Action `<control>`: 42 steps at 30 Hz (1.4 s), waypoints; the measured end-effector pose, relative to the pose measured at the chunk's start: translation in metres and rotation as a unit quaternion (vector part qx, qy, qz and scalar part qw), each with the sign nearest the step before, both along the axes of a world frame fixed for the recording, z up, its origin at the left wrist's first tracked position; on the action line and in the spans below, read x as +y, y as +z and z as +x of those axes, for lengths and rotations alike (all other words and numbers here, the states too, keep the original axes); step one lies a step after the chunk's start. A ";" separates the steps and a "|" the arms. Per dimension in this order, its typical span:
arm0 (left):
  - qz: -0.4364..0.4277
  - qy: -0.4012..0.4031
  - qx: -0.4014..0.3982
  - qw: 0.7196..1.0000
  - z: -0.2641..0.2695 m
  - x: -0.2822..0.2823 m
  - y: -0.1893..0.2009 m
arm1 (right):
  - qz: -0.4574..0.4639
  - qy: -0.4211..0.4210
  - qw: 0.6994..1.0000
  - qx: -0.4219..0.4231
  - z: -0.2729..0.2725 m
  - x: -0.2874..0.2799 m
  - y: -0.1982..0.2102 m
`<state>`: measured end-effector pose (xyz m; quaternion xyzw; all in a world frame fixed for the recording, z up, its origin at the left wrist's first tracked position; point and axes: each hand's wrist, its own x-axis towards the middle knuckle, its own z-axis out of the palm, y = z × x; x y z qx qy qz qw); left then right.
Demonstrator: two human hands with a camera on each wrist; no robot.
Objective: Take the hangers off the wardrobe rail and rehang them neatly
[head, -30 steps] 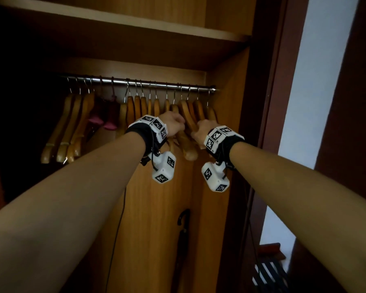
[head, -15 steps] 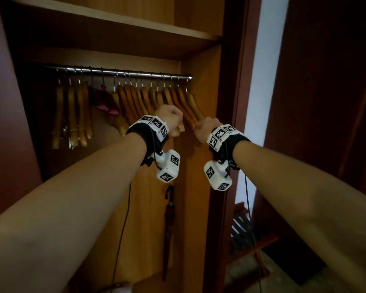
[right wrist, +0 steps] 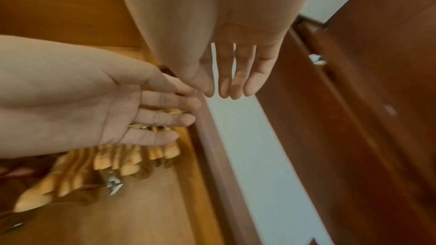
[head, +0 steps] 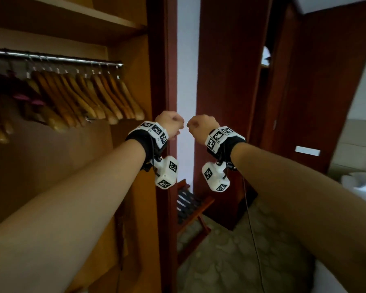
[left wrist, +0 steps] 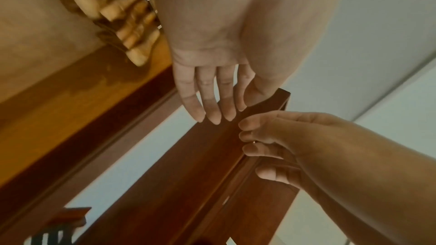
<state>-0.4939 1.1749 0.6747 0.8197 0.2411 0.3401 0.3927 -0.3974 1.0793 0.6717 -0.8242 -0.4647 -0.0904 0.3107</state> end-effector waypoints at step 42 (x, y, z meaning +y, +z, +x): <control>-0.133 -0.478 0.455 0.739 0.170 -0.727 -0.331 | -0.066 -0.472 0.790 0.384 0.042 -0.852 -0.319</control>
